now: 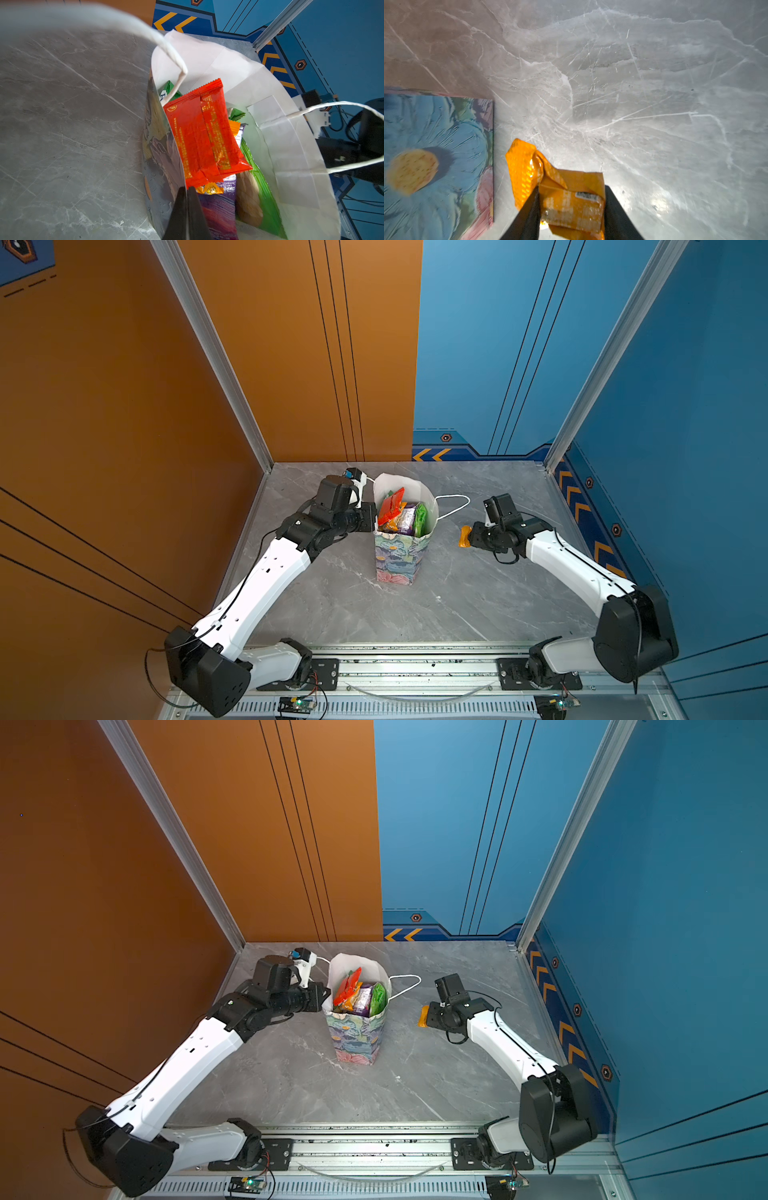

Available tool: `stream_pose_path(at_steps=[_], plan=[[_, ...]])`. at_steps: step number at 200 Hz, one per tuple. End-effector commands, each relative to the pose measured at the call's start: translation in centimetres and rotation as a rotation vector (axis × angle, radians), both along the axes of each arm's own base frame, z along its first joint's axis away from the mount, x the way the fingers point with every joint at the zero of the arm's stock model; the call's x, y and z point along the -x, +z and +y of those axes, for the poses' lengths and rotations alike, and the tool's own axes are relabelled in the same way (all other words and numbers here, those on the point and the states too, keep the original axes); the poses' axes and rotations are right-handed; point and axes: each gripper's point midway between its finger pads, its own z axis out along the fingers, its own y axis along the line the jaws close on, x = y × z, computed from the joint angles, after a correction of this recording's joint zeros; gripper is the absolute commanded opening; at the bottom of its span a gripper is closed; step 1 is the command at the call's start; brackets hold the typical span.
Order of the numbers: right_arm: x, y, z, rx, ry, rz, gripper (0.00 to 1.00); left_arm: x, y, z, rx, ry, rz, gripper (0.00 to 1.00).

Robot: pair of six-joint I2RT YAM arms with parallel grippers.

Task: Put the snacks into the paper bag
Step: 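Lift the orange packet with the right gripper and carry it toward the bag, then lower the orange packet into the bag and open the right gripper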

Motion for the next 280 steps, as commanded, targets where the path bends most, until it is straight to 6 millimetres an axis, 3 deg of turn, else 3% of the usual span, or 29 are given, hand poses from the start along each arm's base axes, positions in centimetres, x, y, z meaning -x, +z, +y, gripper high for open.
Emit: stream_pose_path(at_steps=[1,42,128,163,211,233,238,280], plan=[[0.6,4.0,-1.0,0.035,-0.001,-0.056,0.22,-0.8,1.5,-0.4,0.033,-0.002,-0.058,0.00],[0.0,10.7,-1.2,0.023,-0.001,-0.196,0.22,-0.7,1.5,-0.4,0.035,-0.004,-0.060,0.00],[-0.6,20.9,-1.0,0.008,0.020,-0.390,0.21,-0.6,1.6,-0.4,0.033,-0.006,-0.064,0.00],[-0.1,24.7,1.4,-0.014,0.095,-0.458,0.20,-0.6,1.7,-0.5,0.036,-0.009,-0.064,0.00],[1.2,25.4,7.3,-0.006,0.254,-0.467,0.21,-0.5,1.7,-0.5,0.033,-0.009,-0.068,0.00],[1.7,24.4,9.6,0.014,0.320,-0.441,0.20,-0.5,1.9,-0.5,0.035,-0.011,-0.071,0.00],[1.9,25.3,10.2,0.004,0.336,-0.463,0.20,-0.5,1.8,-0.5,0.035,-0.011,-0.070,0.00],[3.2,23.7,14.8,0.045,0.469,-0.436,0.20,-0.5,1.8,-0.5,0.033,-0.008,-0.070,0.00]])
